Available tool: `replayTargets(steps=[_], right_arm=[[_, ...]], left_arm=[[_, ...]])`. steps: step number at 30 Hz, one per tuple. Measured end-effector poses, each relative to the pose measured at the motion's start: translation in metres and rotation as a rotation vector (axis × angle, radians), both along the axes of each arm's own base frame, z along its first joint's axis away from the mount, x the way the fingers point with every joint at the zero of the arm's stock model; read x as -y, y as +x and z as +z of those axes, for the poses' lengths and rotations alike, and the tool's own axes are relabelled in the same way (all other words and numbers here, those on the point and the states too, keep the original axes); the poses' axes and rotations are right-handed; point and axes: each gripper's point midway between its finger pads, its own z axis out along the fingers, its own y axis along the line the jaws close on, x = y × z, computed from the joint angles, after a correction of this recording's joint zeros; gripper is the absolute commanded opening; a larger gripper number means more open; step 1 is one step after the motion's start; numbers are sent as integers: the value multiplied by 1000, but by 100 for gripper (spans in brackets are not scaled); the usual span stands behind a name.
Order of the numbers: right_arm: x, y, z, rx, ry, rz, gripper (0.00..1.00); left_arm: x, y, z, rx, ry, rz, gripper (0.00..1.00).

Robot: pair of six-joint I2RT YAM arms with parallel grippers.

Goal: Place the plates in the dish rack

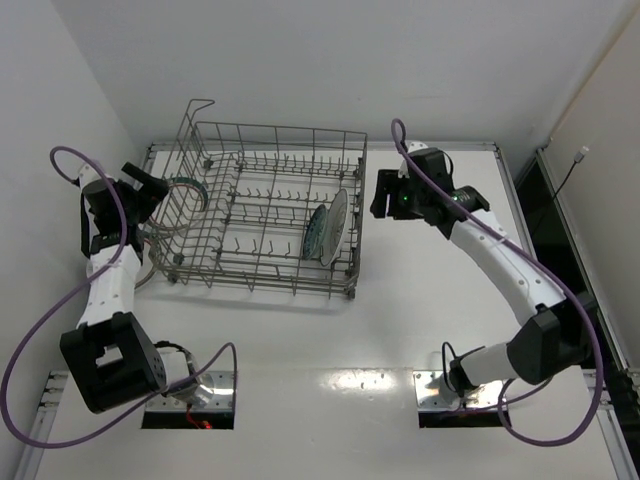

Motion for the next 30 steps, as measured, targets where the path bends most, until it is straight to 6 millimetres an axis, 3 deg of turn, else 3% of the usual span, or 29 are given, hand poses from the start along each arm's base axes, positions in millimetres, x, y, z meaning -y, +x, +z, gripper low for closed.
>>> replayTargets(steps=[4,10,13,22,24,27,30], right_arm=[[-8,11,-5,-16,99,-2,58],[-11,11,-53,-142,176,-21,58],[-6,6,-65,-184,198,-37,58],[21,7,-69,-187,249,-99,58],[33,10,-67,-165,240,-129,58],[48,13,-65,-154,246,-165,58],[51,11,-62,-148,254,-170,58]], left_arm=[[3,2,2,30,9,-15,90],[20,12,7,65,38,-57,87],[39,18,8,73,40,-102,87],[128,38,9,100,20,-275,87],[145,41,10,101,12,-307,93],[159,44,10,95,2,-328,100],[159,44,8,69,1,-316,100]])
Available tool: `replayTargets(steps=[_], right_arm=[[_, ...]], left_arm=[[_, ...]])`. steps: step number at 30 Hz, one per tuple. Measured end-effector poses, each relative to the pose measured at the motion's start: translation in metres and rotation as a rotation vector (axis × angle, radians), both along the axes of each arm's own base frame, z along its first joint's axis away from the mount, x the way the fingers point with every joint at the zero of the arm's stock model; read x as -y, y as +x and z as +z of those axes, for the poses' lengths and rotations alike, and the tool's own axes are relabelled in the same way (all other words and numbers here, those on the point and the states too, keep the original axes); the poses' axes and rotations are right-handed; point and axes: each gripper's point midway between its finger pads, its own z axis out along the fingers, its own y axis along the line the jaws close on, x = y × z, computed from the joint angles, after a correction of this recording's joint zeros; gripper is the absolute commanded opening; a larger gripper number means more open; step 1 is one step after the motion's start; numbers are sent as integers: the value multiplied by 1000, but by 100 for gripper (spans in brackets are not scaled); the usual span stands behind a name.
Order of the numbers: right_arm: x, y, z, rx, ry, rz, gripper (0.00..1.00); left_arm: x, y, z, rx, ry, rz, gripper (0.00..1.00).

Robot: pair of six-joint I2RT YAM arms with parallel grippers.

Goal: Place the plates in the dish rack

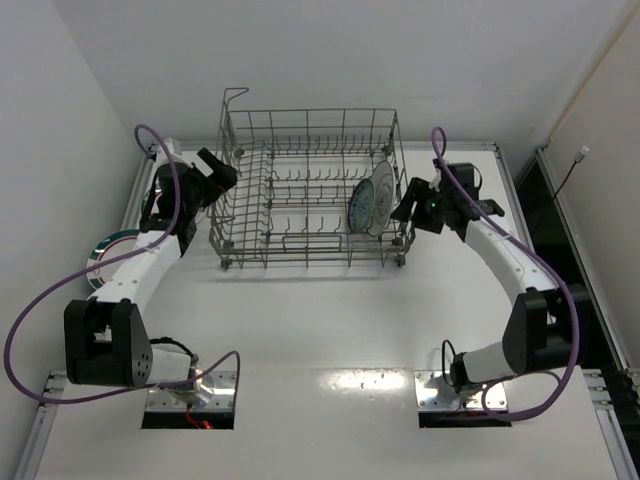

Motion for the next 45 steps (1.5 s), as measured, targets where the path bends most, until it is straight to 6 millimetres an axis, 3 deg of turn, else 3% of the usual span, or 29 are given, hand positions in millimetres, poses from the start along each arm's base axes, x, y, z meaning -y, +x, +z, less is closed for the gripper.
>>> replayTargets(steps=[7,11,20,34,37,42,45], right_arm=[[0,-5,1,9,10,4,58],[1,-5,1,13,9,3,58],[14,-4,1,16,-24,-36,58],[19,-5,-1,13,-41,-49,58],[19,-6,-1,11,-41,-49,58],[20,-6,-2,7,-51,-56,57],[20,-6,-2,7,-52,-57,57]], left_arm=[[3,-6,-4,-74,19,-28,100],[26,-12,4,-93,9,-131,100],[42,-19,11,-116,-21,-220,100],[40,-32,9,-192,100,-237,100],[35,-34,23,-158,154,-220,100],[24,-33,65,-53,237,-180,100],[13,-33,76,-26,275,-124,100]])
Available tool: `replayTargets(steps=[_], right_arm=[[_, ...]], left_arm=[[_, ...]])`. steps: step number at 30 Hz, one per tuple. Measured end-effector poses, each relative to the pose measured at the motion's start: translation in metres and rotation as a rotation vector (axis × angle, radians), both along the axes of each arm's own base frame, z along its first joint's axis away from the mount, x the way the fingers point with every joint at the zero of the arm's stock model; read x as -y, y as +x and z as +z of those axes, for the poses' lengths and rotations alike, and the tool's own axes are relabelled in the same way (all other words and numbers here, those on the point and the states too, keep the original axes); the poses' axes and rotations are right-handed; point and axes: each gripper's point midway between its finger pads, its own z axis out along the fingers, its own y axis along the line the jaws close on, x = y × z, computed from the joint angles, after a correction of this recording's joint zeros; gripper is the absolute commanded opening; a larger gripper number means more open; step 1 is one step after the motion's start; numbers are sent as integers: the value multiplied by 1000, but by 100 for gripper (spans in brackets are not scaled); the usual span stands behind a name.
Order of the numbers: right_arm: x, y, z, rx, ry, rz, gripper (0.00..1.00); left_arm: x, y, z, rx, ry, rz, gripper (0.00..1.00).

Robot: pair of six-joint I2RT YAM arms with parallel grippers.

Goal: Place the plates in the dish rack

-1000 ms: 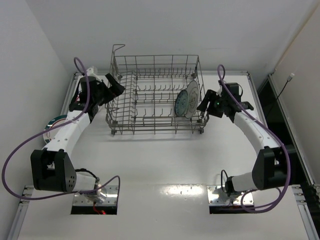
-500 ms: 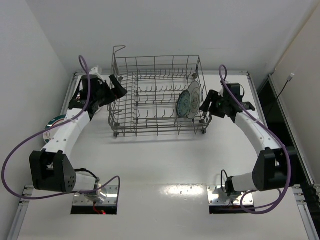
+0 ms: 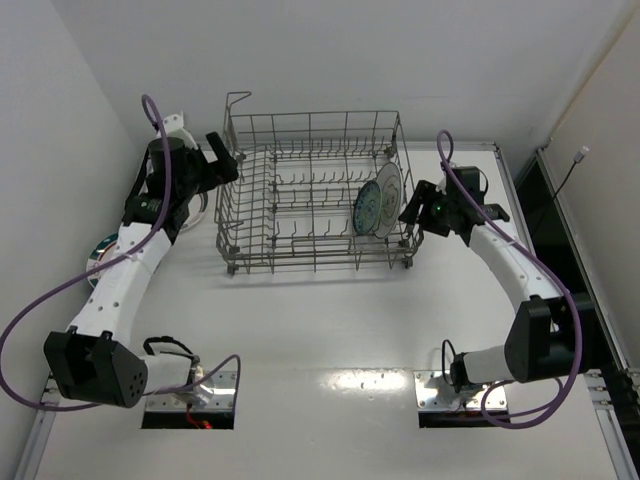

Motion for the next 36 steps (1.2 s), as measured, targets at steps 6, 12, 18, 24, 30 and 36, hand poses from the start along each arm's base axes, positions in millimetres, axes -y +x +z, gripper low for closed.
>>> replayTargets(steps=[6,12,18,24,30,36], right_arm=[[1,0,0,0,1,-2,57],[0,0,0,-1,6,-1,57],[-1,0,0,-1,20,7,57],[-2,-1,0,-1,29,14,57],[-2,-1,0,-4,37,20,57],[-3,0,0,-19,33,36,57]], left_arm=[[-64,-10,-4,11,-65,254,100],[-178,-59,-74,-87,-291,687,100],[-209,-111,-120,-183,-430,993,100],[-250,-151,-132,-183,-465,1270,100],[-286,-195,-161,-269,-464,1501,100],[-290,-221,-204,-379,-442,1563,100]])
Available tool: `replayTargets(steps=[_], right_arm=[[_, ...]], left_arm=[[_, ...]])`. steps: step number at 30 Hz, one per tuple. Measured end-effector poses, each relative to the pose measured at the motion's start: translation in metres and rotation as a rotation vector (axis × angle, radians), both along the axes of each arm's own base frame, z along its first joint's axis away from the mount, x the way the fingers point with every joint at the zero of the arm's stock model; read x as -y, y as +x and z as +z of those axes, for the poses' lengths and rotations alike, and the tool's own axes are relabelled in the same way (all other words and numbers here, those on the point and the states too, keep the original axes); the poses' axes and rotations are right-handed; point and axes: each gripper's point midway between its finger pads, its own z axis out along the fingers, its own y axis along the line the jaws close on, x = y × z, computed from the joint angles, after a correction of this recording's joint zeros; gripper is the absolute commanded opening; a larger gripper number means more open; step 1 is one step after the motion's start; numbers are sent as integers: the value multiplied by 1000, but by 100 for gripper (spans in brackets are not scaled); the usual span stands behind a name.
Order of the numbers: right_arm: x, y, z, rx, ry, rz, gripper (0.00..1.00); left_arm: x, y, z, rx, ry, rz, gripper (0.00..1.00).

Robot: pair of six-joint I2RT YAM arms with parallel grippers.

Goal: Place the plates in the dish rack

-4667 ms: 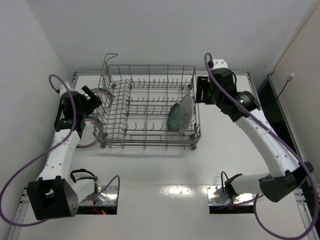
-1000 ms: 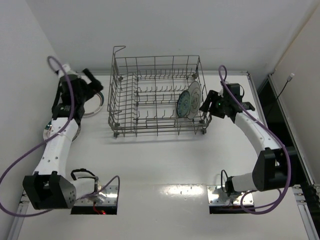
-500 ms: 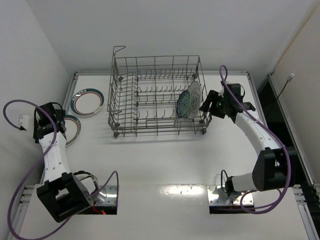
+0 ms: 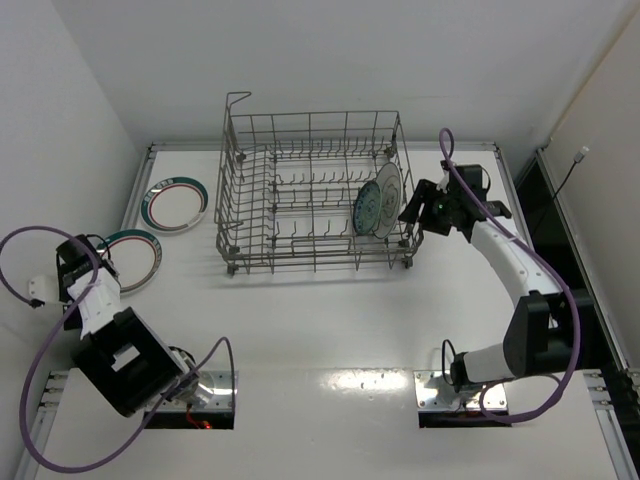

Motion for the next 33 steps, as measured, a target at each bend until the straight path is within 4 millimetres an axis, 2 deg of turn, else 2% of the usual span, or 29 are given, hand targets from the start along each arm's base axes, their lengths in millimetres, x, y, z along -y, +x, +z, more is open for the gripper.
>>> replayTargets(steps=[5,10,16,22,25,28,33], right_arm=[[0,0,0,-2,-5,9,57],[0,-1,-1,0,-10,21,57],[0,-1,-1,1,-14,28,56],[-1,-4,-1,5,-16,40,56],[-1,-6,-1,7,-16,48,56],[-1,-7,-1,10,-20,55,56],[-2,-8,-2,17,-23,70,56]], left_arm=[[11,-9,-39,-51,-45,-44,100],[16,3,-62,-22,-98,-103,99],[15,23,-65,66,-82,-161,88],[16,31,-70,115,-66,-187,85],[12,36,-69,127,-49,-194,79],[9,43,-71,140,-42,-213,68],[4,54,-77,160,-37,-247,68]])
